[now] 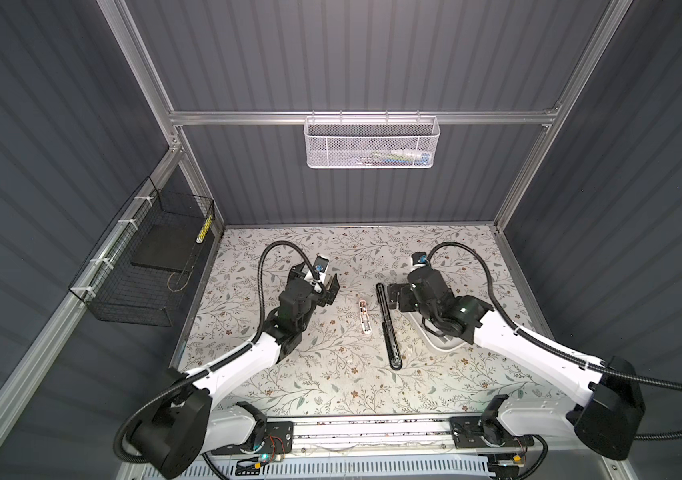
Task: Load the staples into the stapler
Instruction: 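Lower the left gripper onto the small beige object and grasp it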
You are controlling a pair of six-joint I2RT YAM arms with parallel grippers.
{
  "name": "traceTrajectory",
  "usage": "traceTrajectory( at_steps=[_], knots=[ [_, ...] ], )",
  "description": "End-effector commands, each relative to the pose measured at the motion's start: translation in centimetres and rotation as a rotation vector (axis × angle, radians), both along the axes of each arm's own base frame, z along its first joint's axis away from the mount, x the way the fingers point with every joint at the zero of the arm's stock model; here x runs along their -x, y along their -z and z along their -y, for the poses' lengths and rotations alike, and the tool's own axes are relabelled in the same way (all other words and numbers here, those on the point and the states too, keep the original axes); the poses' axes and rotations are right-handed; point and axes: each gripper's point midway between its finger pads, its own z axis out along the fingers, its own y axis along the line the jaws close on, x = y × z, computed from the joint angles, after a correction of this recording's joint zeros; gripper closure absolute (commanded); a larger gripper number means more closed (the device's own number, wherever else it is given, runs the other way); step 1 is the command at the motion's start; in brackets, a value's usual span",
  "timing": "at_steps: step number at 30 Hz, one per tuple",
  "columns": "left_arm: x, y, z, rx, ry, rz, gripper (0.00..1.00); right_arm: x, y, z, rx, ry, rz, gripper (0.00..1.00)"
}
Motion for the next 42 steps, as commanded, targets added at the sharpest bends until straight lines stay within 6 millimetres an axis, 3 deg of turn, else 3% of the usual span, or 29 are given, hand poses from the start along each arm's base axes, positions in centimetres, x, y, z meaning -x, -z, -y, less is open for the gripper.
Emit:
traceTrajectory(
  at_steps=[1, 5, 8, 12, 22, 30, 42],
  knots=[
    [-3.0, -1.0, -1.1, -0.216, -0.073, 0.049, 0.08, -0.3, 0.5, 1.4, -0.072, 0.037, -0.012, 0.01],
    [-6.2, 1.0, -1.9, -0.511, -0.017, -0.048, 0.09, -0.6, 1.0, 2.5, -0.138, 0.062, -0.066, 0.01],
    [-7.4, 4.7, -3.2, -0.712, 0.055, -0.183, 0.11, -0.7, 1.2, 2.8, -0.168, 0.068, -0.080, 0.01],
    [-7.4, 9.8, -4.6, -0.958, 0.164, -0.320, 0.13, -0.7, 1.3, 2.7, -0.194, 0.061, -0.092, 0.01],
    [-6.7, 15.2, -3.1, -1.099, 0.413, -0.463, 0.17, -1.1, 2.3, 2.8, -0.199, 0.069, -0.127, 0.01],
    [-9.0, 16.2, -3.9, -1.214, 0.352, -0.455, 0.19, -1.2, 2.7, 2.9, -0.212, 0.073, -0.143, 0.01],
    [-10.2, 16.1, -1.0, -1.253, 0.396, -0.388, 0.20, -1.5, 3.5, 2.6, -0.226, 0.066, -0.180, 0.01]
  ],
)
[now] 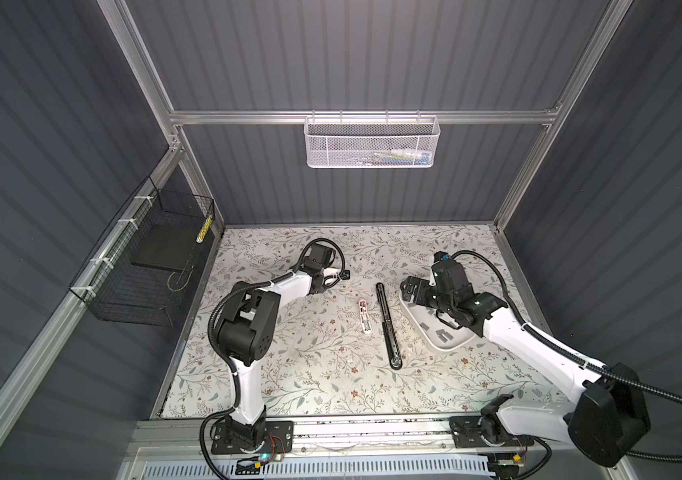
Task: Load the staples into the stapler
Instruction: 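Lower the left gripper onto the small beige object and grasp it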
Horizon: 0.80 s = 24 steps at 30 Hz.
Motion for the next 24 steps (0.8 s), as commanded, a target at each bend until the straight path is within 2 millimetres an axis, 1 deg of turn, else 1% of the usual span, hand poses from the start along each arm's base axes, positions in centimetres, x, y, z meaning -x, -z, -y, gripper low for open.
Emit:
traceTrajectory(
  at_steps=[1, 6, 10, 12, 14, 20, 21, 23, 24],
  knots=[
    [-0.2, 0.2, 1.7, -0.025, 0.062, 0.003, 0.20, -0.1, 0.3, -0.2, -0.018, -0.002, -0.012, 0.01],
    [1.4, 0.1, 4.0, 0.002, 0.161, -0.024, 0.20, -0.2, 0.6, -0.3, -0.022, -0.004, -0.024, 0.01],
    [3.1, 0.3, 4.9, 0.007, 0.235, -0.089, 0.20, -0.2, 0.8, -0.3, -0.025, -0.005, -0.032, 0.01],
    [3.6, 0.2, 5.1, 0.018, 0.253, -0.111, 0.20, -0.2, 0.8, -0.4, -0.025, -0.007, -0.034, 0.01],
    [3.8, 0.3, 5.3, 0.026, 0.257, -0.130, 0.20, -0.2, 0.9, -0.3, -0.027, -0.005, -0.036, 0.01],
    [4.0, 1.3, 5.4, 0.011, 0.256, -0.205, 0.22, -0.2, 0.8, -0.2, -0.034, -0.003, -0.038, 0.01],
    [4.2, 1.7, 5.3, 0.003, 0.256, -0.228, 0.24, -0.2, 0.8, -0.3, -0.034, -0.005, -0.039, 0.01],
    [3.8, 1.3, 5.5, 0.003, 0.258, -0.244, 0.30, -0.2, 0.8, -0.3, -0.037, -0.005, -0.041, 0.01],
    [3.8, 1.4, 5.6, 0.001, 0.260, -0.259, 0.32, -0.2, 0.9, -0.3, -0.039, -0.007, -0.042, 0.01]
  ],
)
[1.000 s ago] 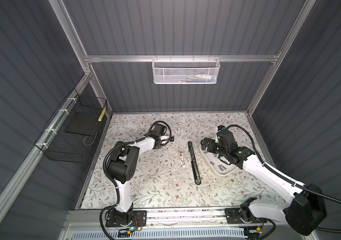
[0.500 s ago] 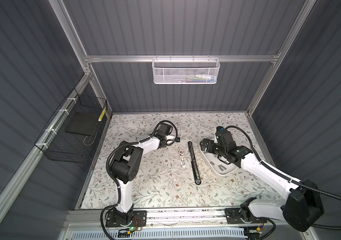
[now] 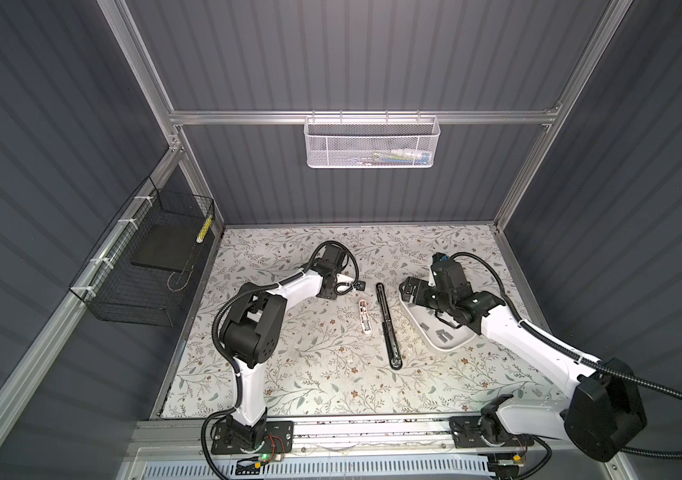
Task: Load the staples into the stapler
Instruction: 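Lower the left gripper onto the small beige object and grasp it, then lift the beige object toward the center while the right gripper approaches it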
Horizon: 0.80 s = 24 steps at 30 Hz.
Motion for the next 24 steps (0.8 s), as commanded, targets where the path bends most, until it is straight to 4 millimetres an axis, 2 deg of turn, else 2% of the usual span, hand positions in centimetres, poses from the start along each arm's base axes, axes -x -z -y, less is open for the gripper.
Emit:
traceTrajectory(
  at_steps=[1, 12, 18, 24],
  knots=[
    [0.8, 1.1, 0.1, -0.029, 0.040, -0.100, 0.32, -0.2, 0.1, -0.1, -0.010, 0.000, -0.004, 0.01],
    [1.1, 2.9, 0.1, -0.061, 0.059, -0.184, 0.33, -0.3, 0.5, -0.2, -0.016, -0.001, -0.020, 0.01],
    [1.3, 3.8, 0.0, -0.082, 0.055, -0.240, 0.52, -0.4, 0.7, -0.2, -0.018, -0.003, -0.025, 0.01],
    [1.1, 4.2, -0.6, -0.103, 0.042, -0.249, 0.53, -0.4, 1.0, -0.4, -0.023, -0.008, -0.035, 0.01]
  ],
)
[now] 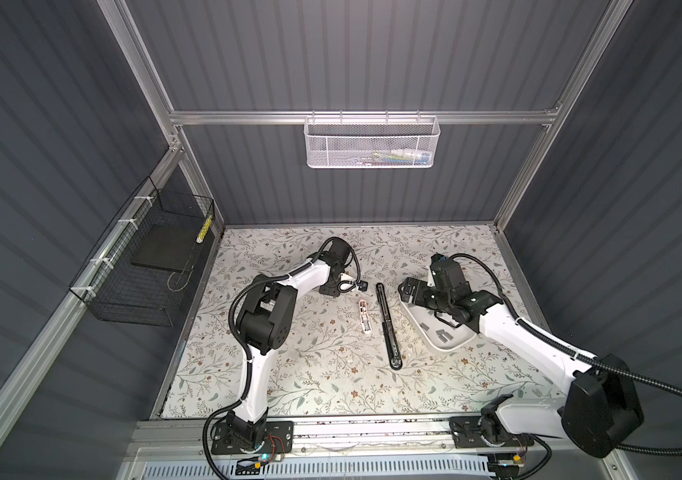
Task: Load the staples into the stapler
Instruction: 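Lift the beige object toward the center while the right gripper approaches it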
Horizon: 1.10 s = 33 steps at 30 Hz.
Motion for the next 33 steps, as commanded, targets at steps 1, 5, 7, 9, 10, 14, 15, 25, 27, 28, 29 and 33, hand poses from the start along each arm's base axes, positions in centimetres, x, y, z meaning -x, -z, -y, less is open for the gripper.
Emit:
traceTrajectory(
  at_steps=[1, 5, 7, 9, 10, 14, 15, 25, 27, 28, 29, 33],
  knots=[
    [1.0, 1.0, -1.1, -0.044, 0.028, -0.074, 0.53, -0.3, 0.2, -0.1, -0.009, 0.002, -0.009, 0.01],
    [0.7, 0.2, -1.4, -0.024, 0.020, -0.065, 0.53, -0.3, 0.3, -0.1, -0.010, 0.002, -0.013, 0.01],
    [0.7, -0.1, -1.5, -0.015, 0.021, -0.064, 0.53, -0.4, 0.4, -0.1, -0.010, 0.002, -0.016, 0.01],
    [0.7, -0.2, -1.6, -0.016, 0.024, -0.061, 0.53, -0.3, 0.5, -0.2, -0.010, 0.000, -0.018, 0.01],
    [0.7, -0.1, -1.7, -0.019, 0.027, -0.062, 0.53, -0.4, 0.4, -0.1, -0.011, 0.003, -0.017, 0.01],
    [0.5, 0.2, -1.8, -0.029, 0.026, -0.058, 0.50, -0.4, 0.5, -0.2, -0.013, 0.002, -0.020, 0.01],
    [0.5, 0.2, -1.8, -0.030, 0.024, -0.059, 0.52, -0.4, 0.5, -0.2, -0.012, 0.001, -0.019, 0.01],
    [-0.1, -0.6, -1.4, -0.008, 0.009, -0.045, 0.65, -0.4, 0.7, -0.2, -0.014, 0.001, -0.027, 0.01],
    [0.0, -1.0, -1.2, 0.002, 0.011, -0.043, 0.67, -0.4, 0.8, -0.2, -0.014, 0.001, -0.030, 0.01],
    [0.1, -1.2, -1.2, 0.004, 0.010, -0.042, 0.70, -0.4, 0.8, -0.2, -0.015, 0.001, -0.030, 0.01],
    [0.0, -1.6, -1.2, 0.013, 0.007, -0.037, 0.74, -0.5, 0.8, -0.2, -0.015, 0.003, -0.029, 0.01],
    [0.0, -4.6, -0.3, 0.110, -0.038, 0.001, 0.90, -0.4, 0.5, 0.3, -0.007, 0.018, -0.017, 0.01]
  ],
)
